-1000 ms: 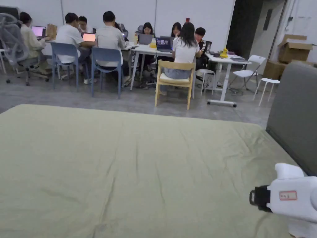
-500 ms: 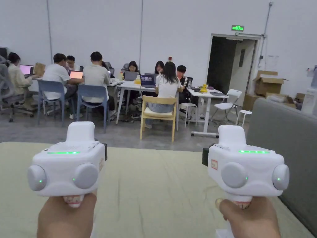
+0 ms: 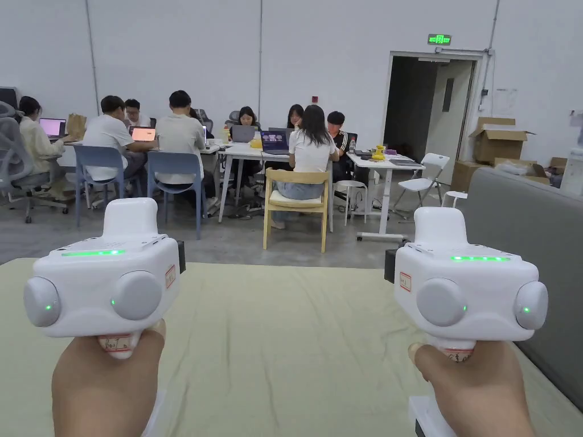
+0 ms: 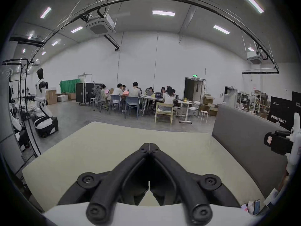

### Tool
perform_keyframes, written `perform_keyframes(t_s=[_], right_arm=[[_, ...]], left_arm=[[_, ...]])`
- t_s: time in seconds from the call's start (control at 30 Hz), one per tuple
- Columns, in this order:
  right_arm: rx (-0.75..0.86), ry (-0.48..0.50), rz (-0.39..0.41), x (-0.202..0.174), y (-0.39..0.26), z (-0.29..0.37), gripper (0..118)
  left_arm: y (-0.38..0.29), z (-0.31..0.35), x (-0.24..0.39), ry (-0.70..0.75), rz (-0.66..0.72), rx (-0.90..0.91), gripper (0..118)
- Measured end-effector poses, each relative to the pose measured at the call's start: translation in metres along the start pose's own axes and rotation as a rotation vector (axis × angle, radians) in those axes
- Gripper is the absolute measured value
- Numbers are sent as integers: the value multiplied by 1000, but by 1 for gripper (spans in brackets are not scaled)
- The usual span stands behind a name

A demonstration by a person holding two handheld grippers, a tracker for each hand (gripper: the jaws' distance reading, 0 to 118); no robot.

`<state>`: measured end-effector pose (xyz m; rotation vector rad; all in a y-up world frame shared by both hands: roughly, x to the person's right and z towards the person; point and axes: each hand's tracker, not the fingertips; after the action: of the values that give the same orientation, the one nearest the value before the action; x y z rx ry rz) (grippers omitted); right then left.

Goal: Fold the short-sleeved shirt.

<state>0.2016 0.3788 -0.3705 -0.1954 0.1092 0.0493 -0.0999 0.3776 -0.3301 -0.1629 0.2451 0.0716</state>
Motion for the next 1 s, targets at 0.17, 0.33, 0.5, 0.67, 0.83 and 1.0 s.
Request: perform_keyframes(t_s=[0.17, 0.33, 0.5, 0.67, 0.83, 1.0], right_arm=[[-15, -13, 2, -4, 3, -1, 118], [-12, 80, -109, 19, -17, -8, 116], [17, -26, 60, -17, 4, -3, 116], [15, 72, 0, -16, 5, 11, 116], [-17, 15, 23, -18, 5, 0, 116], [-7, 12, 7, -17, 7, 1, 116]], left_arm=[[3, 7, 0, 55, -41, 37, 96], [17, 25, -2, -27, 51, 34, 118], [11, 11, -2, 19, -14, 31, 118], [8, 11, -1, -19, 19, 11, 118], [6, 13, 4, -5, -19, 20, 118], [9, 5, -1, -6, -13, 17, 118]])
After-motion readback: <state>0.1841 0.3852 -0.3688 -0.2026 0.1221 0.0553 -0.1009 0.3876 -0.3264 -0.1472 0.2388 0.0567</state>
